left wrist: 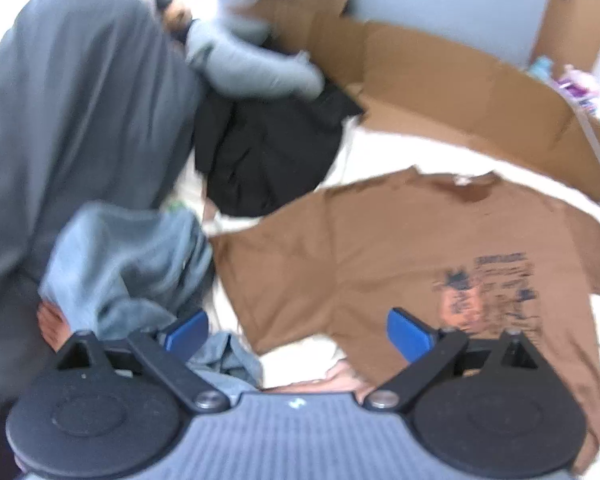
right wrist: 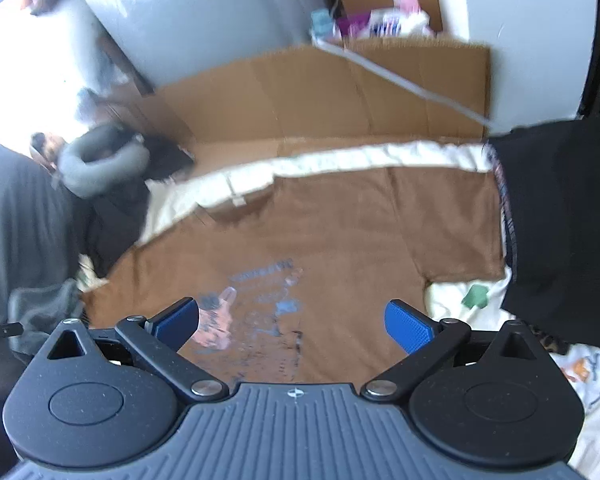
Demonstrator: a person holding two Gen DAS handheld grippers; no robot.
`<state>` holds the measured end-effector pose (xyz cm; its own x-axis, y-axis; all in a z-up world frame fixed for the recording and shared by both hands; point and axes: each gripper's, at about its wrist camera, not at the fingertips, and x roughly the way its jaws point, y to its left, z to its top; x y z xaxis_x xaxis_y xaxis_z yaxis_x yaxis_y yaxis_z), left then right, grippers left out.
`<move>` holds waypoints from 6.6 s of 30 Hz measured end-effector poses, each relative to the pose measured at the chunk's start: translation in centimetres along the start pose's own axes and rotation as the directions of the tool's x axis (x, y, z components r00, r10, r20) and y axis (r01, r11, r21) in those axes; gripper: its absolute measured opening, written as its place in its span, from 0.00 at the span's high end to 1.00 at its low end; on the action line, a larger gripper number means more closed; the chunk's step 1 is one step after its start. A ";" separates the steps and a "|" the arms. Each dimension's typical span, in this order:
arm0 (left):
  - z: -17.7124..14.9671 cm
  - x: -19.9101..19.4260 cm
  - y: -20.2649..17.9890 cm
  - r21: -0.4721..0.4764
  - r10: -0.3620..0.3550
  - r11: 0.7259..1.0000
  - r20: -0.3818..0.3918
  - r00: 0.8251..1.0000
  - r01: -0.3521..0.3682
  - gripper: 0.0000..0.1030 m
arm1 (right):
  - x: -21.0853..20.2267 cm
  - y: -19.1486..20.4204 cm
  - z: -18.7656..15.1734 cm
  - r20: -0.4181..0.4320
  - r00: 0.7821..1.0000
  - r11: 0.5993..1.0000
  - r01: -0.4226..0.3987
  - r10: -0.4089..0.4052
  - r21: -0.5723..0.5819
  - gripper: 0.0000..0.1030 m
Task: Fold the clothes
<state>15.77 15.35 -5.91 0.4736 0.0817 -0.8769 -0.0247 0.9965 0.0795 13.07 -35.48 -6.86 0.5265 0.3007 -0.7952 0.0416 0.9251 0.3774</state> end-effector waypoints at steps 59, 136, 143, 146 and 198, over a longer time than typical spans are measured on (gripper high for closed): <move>-4.2 -26.5 -0.1 0.001 -0.164 0.986 0.154 0.975 0.165 0.01 | -28.2 -1.2 -4.8 0.210 0.973 0.994 -0.103 0.093 0.040 0.01; -27.3 15.4 -7.9 -0.134 -0.415 0.910 -0.294 0.861 0.393 0.28 | 7.4 -18.2 -25.2 -0.327 0.939 0.994 0.103 -0.110 -0.039 0.51; -26.2 15.7 -7.7 -0.199 -0.490 0.870 -0.243 0.837 0.451 0.94 | 9.3 -17.5 -25.8 -0.311 0.948 0.996 0.041 -0.062 -0.074 0.51; -24.8 14.3 -7.9 -0.181 -0.532 0.845 -0.194 0.824 0.503 0.95 | 9.2 -17.0 -25.2 -0.313 0.948 0.994 0.024 -0.057 -0.108 0.52; -22.6 15.6 -6.5 -0.057 -0.466 0.882 -0.254 0.847 0.468 0.58 | 9.7 -16.5 -25.6 -0.296 0.948 0.992 0.096 -0.118 -0.088 0.52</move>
<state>3.41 10.52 -30.85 0.1892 -0.3913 -0.9006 0.1493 0.9180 -0.3675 -4.21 -41.90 -32.96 0.2428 0.2445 -0.9388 0.0173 0.9665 0.2562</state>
